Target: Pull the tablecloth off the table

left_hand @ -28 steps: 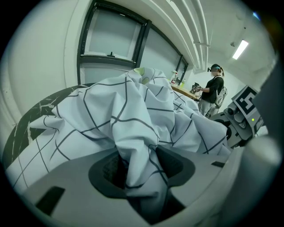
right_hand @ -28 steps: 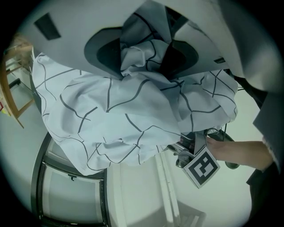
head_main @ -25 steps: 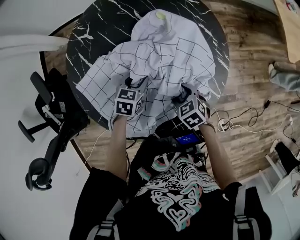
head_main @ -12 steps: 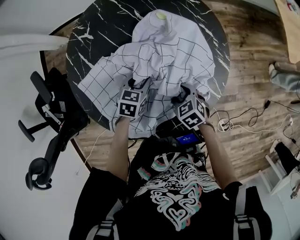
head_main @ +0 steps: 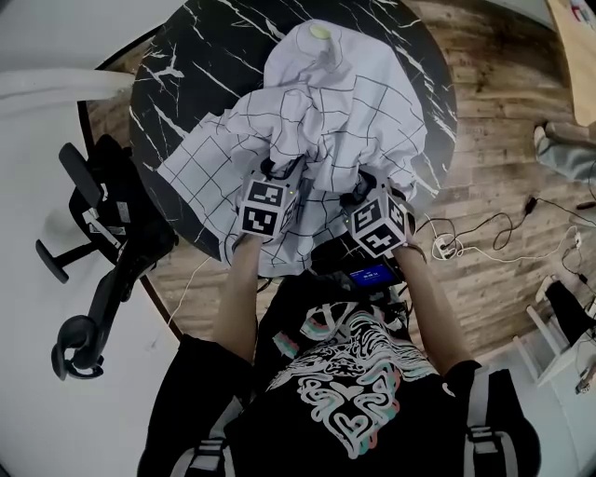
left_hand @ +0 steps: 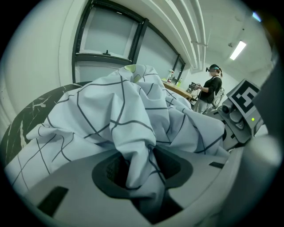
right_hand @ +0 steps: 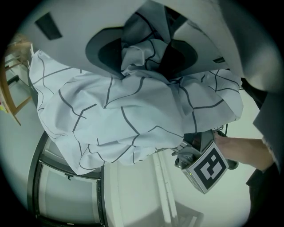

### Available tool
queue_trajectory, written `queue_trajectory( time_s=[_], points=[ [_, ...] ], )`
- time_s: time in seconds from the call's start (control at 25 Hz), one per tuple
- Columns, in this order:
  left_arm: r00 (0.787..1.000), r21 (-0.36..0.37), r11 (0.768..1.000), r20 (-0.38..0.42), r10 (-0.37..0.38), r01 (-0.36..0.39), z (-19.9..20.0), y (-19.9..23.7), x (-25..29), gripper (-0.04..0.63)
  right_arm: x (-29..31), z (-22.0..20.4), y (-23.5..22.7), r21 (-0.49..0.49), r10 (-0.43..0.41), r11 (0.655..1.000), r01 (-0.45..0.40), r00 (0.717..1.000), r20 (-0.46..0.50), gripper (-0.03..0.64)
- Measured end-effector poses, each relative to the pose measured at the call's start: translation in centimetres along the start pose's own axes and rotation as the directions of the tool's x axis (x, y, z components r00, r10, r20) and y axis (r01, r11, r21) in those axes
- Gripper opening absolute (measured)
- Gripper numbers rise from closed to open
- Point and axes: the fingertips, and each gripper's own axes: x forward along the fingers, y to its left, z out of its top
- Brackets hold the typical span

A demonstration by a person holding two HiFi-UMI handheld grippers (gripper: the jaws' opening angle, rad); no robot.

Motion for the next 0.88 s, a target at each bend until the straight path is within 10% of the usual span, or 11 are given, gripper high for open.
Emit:
queue_trajectory(
  time_s=[0.88],
  points=[
    [0.999,0.02,0.999,-0.006,-0.05,0.05,0.0,-2.6,0.9,0.158,0.2,0.2,0.1,0.003,-0.012,1.0,0.012,1.0,0.009,0.241]
  ],
)
